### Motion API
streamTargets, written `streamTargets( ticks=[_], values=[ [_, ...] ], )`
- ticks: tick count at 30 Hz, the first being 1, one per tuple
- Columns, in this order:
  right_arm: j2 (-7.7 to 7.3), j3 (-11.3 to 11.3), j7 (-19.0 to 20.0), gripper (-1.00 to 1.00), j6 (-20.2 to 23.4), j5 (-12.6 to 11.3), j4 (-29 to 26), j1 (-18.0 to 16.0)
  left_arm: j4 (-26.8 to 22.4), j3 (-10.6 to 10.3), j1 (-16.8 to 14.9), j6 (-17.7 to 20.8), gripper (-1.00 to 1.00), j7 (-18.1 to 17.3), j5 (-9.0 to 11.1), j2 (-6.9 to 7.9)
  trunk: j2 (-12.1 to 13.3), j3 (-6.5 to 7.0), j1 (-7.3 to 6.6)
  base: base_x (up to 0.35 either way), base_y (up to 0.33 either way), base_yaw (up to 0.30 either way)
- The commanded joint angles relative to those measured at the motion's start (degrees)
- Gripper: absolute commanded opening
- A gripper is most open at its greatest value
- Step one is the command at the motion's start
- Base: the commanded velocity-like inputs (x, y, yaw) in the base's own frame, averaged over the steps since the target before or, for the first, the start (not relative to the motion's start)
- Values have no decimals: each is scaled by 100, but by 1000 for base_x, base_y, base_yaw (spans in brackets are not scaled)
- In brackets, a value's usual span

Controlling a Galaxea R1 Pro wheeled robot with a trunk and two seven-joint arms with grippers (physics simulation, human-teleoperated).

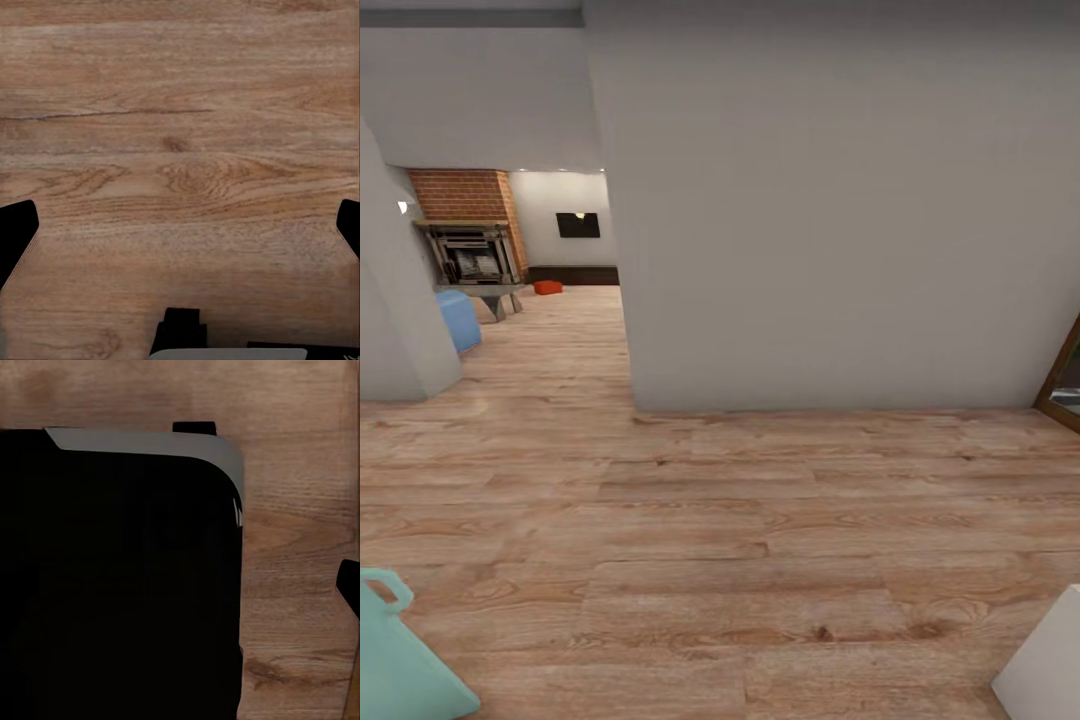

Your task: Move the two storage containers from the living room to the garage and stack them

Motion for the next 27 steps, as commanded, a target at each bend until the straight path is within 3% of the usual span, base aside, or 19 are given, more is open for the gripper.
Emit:
streamTargets(
  ticks=[1,27],
  values=[
    [-1,-21,22,100,-16,6,3,-3,6,-50,-4,-21,100,23,58,0,-3,-6,3,343,0,8],
    [-6,-31,16,100,-15,7,3,-4,6,-48,-2,-30,100,23,62,-9,-3,-6,3,343,0,30]
  ],
)
